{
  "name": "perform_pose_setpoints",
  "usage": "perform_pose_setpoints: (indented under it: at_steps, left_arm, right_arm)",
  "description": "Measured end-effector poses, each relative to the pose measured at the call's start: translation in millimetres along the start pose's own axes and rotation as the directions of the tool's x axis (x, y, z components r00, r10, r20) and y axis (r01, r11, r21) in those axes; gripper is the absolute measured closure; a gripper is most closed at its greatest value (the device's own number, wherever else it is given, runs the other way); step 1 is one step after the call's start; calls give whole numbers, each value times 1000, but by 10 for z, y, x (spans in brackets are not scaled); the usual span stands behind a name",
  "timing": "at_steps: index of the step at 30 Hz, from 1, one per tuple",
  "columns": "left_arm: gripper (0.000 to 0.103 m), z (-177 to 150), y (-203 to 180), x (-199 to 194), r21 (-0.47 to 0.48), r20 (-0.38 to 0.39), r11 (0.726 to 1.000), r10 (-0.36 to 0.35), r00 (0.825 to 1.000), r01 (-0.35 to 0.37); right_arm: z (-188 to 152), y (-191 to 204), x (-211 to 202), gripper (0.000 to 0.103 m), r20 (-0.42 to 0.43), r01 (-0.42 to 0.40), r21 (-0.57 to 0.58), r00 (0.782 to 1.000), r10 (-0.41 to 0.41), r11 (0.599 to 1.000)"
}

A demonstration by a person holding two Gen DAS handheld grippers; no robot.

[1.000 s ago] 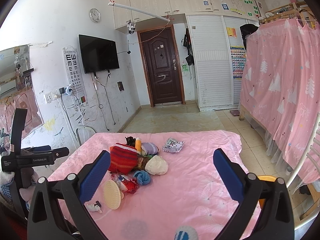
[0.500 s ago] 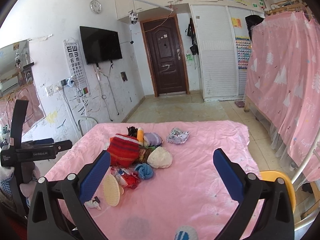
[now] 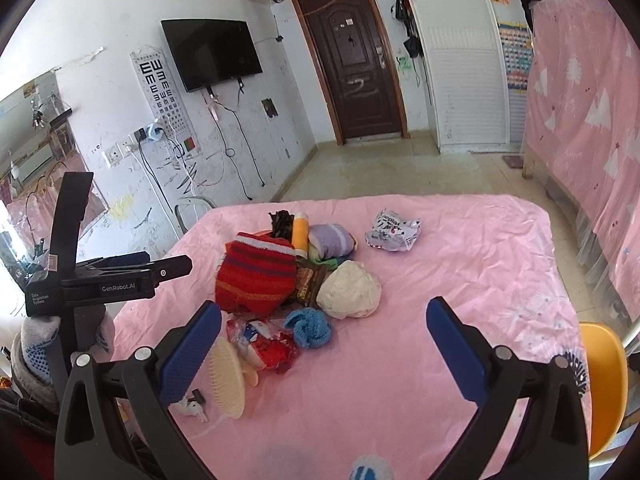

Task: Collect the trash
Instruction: 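Grasp the black-and-white sock with the left tool while the right tool grasps the cream plastic bag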

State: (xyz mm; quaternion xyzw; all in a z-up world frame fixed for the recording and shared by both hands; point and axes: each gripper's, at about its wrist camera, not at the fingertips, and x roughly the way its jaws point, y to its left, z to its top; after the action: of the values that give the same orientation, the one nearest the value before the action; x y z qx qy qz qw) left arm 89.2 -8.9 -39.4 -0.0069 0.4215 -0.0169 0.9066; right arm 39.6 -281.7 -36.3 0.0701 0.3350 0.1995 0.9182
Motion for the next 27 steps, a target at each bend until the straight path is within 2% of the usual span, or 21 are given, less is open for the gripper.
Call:
perform_pose_setpoints:
  at_steps: [7, 12, 18, 20, 23, 25, 27]
  left_arm:
    - [6, 105, -5, 295, 32, -58, 999, -7, 998, 9]
    - [6, 145, -77, 450, 49, -88, 998, -32, 996, 37]
    - [22, 143, -144, 589, 43, -129, 991, -123, 984, 129]
    - [25, 125, -154, 624, 30, -137, 985, -162, 977, 168]
    - [36, 81, -167, 650, 26, -132, 979, -199, 971, 204]
    - [48, 49, -173, 632, 25, -127, 974, -219, 967, 224]
    - [53, 18, -166, 610, 20, -119, 973, -228, 966, 231]
  right_arm:
    - [199, -97, 319, 10, -63, 8, -3, 998, -8, 1000]
    - [223, -151, 559, 13, -118, 5, 6, 993, -4, 1000]
    - [182, -249, 794, 33, -174, -2, 34, 985, 8, 999]
    - [165, -285, 844, 35, -189, -4, 39, 982, 11, 999]
    - [148, -302, 909, 37, -204, -7, 38, 979, 14, 999]
    - [141, -318, 947, 37, -212, -6, 40, 977, 14, 999]
    - [139, -341, 977, 38, -219, -5, 46, 976, 15, 999]
